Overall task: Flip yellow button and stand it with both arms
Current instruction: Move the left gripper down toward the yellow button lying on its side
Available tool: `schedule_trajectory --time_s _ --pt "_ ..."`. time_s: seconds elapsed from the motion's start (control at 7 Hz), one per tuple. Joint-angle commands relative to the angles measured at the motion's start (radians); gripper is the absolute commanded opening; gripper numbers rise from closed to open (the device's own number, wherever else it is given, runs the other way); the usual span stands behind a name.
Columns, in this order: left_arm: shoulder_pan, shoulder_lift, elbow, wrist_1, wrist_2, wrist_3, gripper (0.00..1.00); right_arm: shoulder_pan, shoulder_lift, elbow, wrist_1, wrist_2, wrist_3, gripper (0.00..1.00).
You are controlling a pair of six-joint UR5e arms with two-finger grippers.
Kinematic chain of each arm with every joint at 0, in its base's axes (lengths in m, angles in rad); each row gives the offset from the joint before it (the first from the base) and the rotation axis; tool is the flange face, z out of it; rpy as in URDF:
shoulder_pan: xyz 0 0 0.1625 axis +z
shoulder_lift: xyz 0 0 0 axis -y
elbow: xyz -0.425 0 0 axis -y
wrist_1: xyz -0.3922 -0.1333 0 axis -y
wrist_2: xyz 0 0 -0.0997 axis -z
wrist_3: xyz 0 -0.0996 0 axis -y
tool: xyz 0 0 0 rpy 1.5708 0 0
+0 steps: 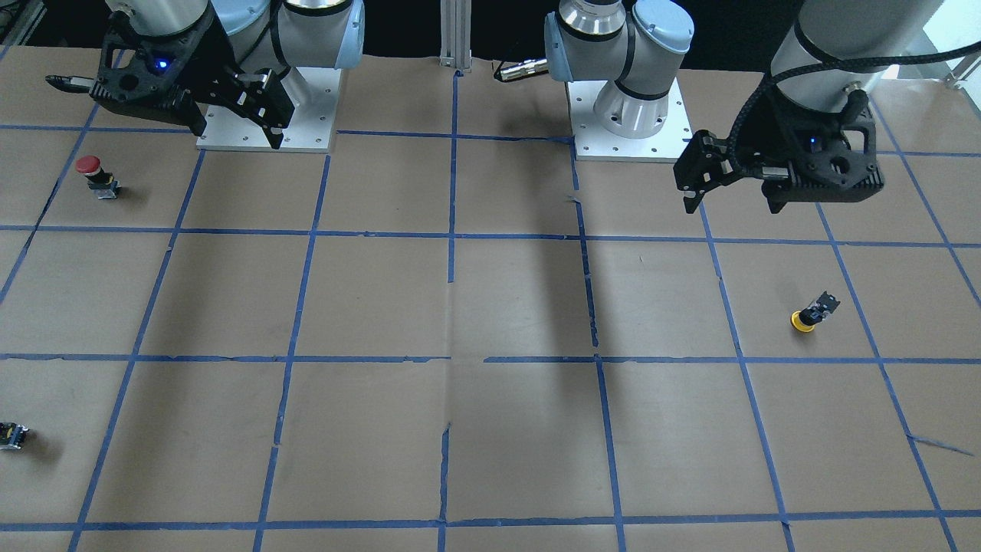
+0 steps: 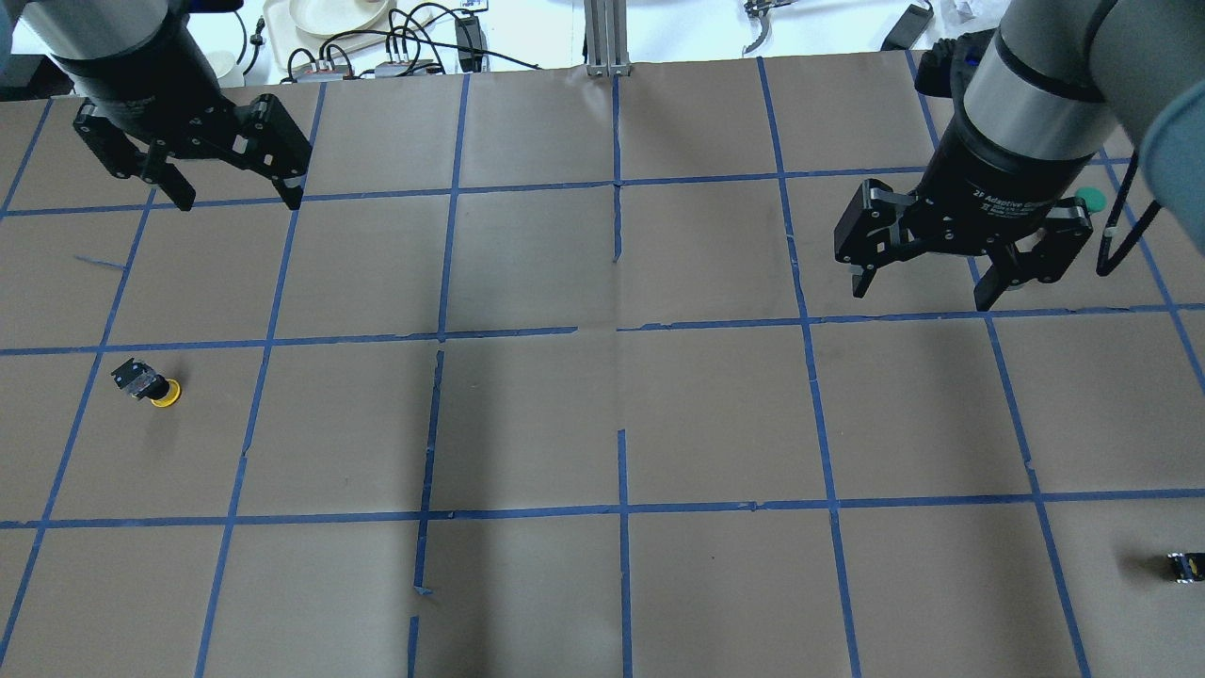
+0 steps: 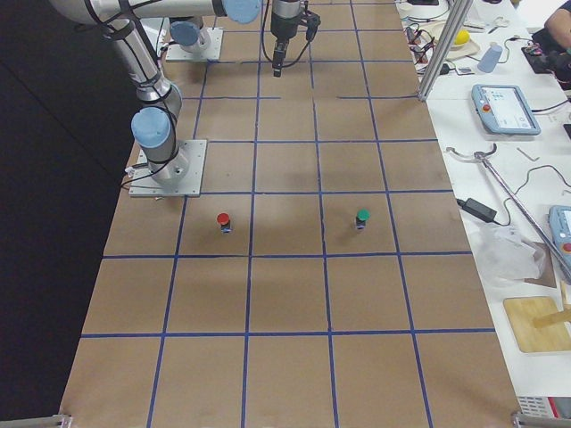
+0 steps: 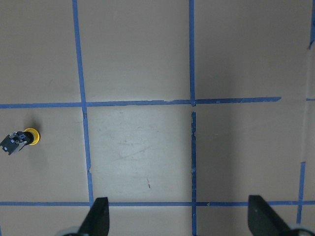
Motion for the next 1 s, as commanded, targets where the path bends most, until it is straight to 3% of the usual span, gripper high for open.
schedule_trajectory --time_s 0.0,0.57,0.86 --pt "0.167 -0.004 -0.102 0.018 0.005 0.291 1.0 0.0 0.0 0.002 0.001 -0.001 -0.002 1.0" --pt "0.432 -0.048 -0.39 0.487 -0.003 0.979 0.99 0.0 0.0 0.006 0.001 -0.001 -0.004 1.0" --pt "0.51 -0.135 -0.444 0.642 -0.004 1.276 0.99 0.0 -0.029 0.06 0.0 -0.002 -0.001 1.0"
